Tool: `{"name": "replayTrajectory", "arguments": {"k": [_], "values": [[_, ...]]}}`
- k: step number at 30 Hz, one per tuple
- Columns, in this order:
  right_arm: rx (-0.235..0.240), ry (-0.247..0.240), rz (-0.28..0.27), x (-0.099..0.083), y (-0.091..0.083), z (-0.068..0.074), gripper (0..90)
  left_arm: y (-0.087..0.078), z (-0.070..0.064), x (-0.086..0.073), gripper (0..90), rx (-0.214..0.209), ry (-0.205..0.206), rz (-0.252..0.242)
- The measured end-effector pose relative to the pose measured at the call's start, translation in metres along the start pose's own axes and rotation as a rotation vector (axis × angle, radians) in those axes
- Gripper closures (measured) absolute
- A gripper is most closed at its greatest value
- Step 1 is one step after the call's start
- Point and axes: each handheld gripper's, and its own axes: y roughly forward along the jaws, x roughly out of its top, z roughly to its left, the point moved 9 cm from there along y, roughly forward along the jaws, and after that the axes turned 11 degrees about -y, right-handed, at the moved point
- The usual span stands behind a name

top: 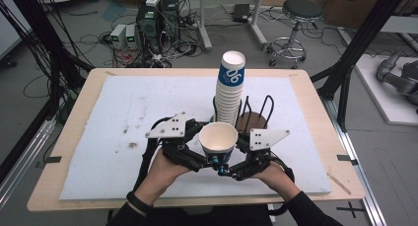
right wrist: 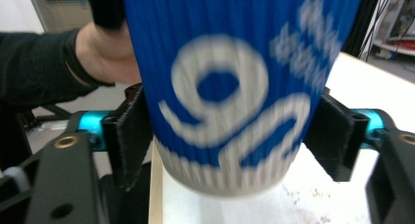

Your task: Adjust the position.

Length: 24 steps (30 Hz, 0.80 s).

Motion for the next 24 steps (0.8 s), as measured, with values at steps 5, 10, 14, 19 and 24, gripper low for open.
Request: {"name": "replayTrajectory", "arguments": {"k": [5,10,14,19,24], "values": [[-0.007,-0.009,-0.008,0.0048,0.0,0.0008,29.1,0.0024,-0.0015,-0.002,23.7,-0.01,-0.001,0.007],[0.002,-0.016,-0.012,0.0036,0.0002,0.0011,29.2,0.0033,-0.0029,-0.0008,20.0,0.008,0.013,0.021],[0.007,-0.026,0.007,0.0005,0.0015,0.0014,29.3,0.0021,-0.0031,0.0008,18.4,0.005,0.006,0.016],[0.01,-0.026,0.018,-0.0012,0.0028,0.002,29.3,0.0015,-0.0031,0.0011,18.7,0.008,0.005,0.017],[0.007,-0.026,0.028,-0.0024,0.0032,0.0014,28.5,-0.0001,-0.0018,0.0006,21.9,0.009,0.012,0.022]]}}
